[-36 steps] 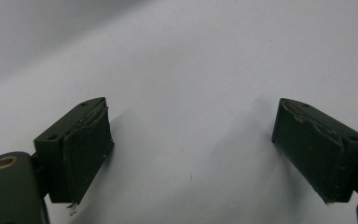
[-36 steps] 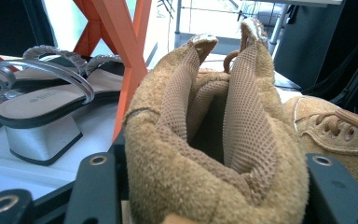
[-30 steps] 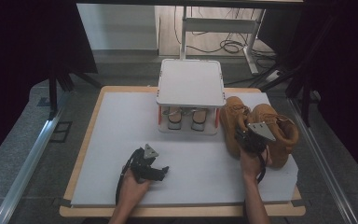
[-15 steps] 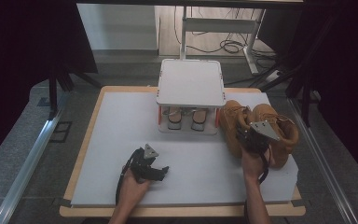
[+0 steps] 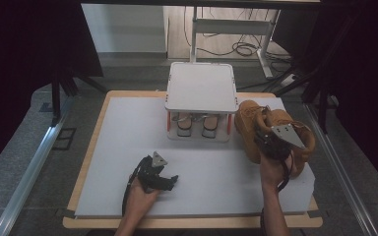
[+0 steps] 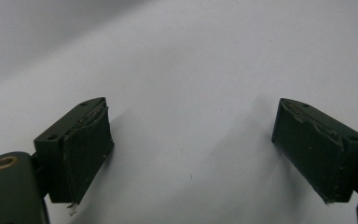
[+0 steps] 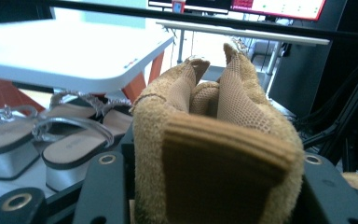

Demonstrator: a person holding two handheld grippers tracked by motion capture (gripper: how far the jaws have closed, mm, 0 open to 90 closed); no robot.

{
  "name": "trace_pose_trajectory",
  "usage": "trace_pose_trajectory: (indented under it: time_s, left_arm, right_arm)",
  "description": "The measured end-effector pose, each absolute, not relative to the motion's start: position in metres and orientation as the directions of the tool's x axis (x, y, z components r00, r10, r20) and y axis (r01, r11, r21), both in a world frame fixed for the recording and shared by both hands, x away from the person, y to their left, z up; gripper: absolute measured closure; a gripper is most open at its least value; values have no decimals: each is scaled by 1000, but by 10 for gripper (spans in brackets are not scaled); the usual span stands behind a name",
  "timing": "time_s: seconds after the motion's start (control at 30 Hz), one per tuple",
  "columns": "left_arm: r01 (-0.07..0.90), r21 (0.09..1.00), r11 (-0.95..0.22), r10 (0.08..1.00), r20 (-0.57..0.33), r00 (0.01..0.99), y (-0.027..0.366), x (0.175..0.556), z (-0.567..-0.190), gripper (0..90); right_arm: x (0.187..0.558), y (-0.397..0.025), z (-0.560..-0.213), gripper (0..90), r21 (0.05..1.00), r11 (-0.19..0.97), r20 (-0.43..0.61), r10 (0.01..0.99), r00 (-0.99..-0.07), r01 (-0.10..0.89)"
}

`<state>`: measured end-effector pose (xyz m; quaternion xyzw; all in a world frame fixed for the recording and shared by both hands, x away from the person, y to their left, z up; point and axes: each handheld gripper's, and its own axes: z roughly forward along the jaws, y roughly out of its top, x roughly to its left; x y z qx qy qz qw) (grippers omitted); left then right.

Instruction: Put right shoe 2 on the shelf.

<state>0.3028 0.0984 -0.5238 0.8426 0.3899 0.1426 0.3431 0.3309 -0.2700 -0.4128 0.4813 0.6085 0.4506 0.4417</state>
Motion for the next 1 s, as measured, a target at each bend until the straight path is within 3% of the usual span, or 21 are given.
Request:
trace_pose_trajectory:
  time_s: [1.0]
  left_arm:
    - [558,690,-461,755,-26,656,98,303,-524,115]
  right_arm:
    - [330,-288,-352,530,992,114,-107,986,-127,47]
